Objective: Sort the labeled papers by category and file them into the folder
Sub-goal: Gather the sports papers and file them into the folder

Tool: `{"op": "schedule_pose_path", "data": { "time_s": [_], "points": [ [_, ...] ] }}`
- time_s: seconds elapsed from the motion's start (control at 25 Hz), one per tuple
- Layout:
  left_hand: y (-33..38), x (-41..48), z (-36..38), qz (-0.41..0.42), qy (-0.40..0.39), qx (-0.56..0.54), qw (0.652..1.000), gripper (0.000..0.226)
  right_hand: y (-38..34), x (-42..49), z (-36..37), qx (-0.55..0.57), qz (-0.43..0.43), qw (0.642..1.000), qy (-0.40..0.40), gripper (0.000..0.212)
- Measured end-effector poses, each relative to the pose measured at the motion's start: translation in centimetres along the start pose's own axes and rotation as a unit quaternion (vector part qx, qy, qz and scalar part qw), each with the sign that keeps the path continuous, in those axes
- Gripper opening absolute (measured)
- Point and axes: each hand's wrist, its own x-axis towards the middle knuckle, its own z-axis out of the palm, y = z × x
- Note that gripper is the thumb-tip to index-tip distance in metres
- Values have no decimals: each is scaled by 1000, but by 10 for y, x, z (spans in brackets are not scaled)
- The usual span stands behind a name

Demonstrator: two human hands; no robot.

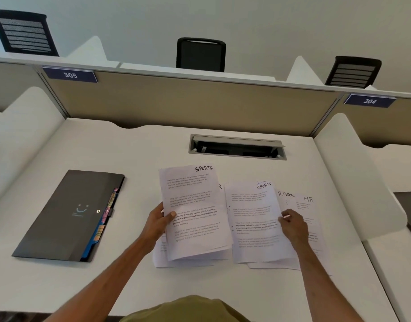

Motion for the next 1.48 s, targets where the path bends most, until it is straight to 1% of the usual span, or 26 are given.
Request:
{"op": "schedule_pose_path", "data": {
  "time_s": [0.08,0.12,0.2,0.24,0.28,0.36,0.48,0.56,0.72,0.8,0.92,1.0,1.08,1.12,1.24,1.36,1.48],
  "points": [
    [-1,2,-1,-14,-1,1,1000,40,0,4,-13,124,-1,992,14,8],
    [-1,3,-1,-19,-1,1,1000,39,0,6,-19,200,11,979,26,10],
    [-2,4,-1,-27,-2,-7,1000,38,1,8,-32,347,43,936,41,20],
    [-3,5,-1,-30,-4,-13,999,38,1,10,-38,400,60,913,43,22],
    [-4,6,-1,-34,-6,-16,999,38,-1,10,-45,437,80,895,42,21],
    [-6,7,-2,-40,-11,-17,999,38,-8,7,-57,463,106,880,20,15],
    [-7,6,0,-46,-18,-25,998,36,-29,-6,-57,457,63,885,-53,12],
    [-7,3,2,-44,-25,-27,998,35,-44,-14,-43,440,38,892,-93,13],
    [-5,2,6,-38,-39,-17,998,38,-69,-29,-6,368,1,915,-167,5],
    [-3,1,9,-34,-46,-15,998,37,-79,-36,10,321,-24,927,-195,5],
    [3,-4,15,-24,-58,-16,998,37,-90,-44,30,275,-47,942,-185,9],
    [5,-5,18,-14,-67,-12,998,37,-90,-46,39,252,-49,947,-193,8],
    [5,-5,22,-7,-76,-2,997,38,-90,-48,45,240,-50,948,-202,14],
    [4,-5,23,-6,-79,2,997,38,-91,-50,45,239,-48,948,-203,15],
    [3,-4,25,-6,-92,18,996,38,-92,-57,47,270,-48,937,-218,8],
    [4,-4,27,-28,-94,23,995,33,-91,-61,51,297,-52,929,-213,9],
    [9,-5,28,-63,-84,6,994,42,-89,-63,58,285,-79,935,-196,13]
  ]
}}
